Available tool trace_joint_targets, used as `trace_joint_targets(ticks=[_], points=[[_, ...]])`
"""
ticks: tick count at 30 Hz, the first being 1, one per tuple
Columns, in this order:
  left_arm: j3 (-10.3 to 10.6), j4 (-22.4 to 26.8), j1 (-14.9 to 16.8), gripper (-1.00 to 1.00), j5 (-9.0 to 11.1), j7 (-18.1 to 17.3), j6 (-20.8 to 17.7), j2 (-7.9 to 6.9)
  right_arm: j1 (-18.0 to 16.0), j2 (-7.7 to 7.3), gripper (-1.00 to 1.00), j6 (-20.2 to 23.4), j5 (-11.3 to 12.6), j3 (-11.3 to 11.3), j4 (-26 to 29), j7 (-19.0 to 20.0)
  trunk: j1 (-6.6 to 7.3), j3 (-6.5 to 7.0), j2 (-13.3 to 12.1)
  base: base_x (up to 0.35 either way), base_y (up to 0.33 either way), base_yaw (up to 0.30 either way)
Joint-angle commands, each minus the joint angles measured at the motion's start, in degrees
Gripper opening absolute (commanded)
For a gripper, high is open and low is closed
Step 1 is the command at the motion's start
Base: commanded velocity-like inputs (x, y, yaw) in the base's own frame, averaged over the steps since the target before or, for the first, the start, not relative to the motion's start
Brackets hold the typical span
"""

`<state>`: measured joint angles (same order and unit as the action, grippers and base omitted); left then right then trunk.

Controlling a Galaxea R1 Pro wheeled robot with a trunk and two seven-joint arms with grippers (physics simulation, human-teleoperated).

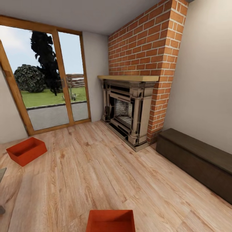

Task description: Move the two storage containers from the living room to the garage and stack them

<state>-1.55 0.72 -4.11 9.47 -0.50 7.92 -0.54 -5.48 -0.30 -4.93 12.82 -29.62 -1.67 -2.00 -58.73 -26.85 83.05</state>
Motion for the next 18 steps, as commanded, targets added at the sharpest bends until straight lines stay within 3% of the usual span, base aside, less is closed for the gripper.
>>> trace_joint_targets(ticks=[1, 7, 18], points=[[-0.1, 0.1, 0.0, 1.0, 0.3, 0.0, 0.1, -0.02, -0.1, 0.03, 1.0, -0.3, 0.5, -0.5, -0.2, 0.0, 0.0, -0.05, 0.0, 0.0, 0.018, 0.0], [-0.1, 0.1, 0.0, 1.0, 0.3, 0.0, 0.1, 0.0, -0.1, 0.03, 1.0, -0.4, 0.5, -0.5, -0.2, 0.0, 0.0, -0.05, 0.0, 0.0, 0.021, 0.0], [-0.1, 0.1, 0.0, 1.0, 0.3, 0.0, 0.1, -0.03, -0.1, 0.03, 1.0, -0.4, 0.5, -0.5, -0.2, 0.0, 0.0, -0.05, 0.0, 0.0, 0.129, 0.0]])
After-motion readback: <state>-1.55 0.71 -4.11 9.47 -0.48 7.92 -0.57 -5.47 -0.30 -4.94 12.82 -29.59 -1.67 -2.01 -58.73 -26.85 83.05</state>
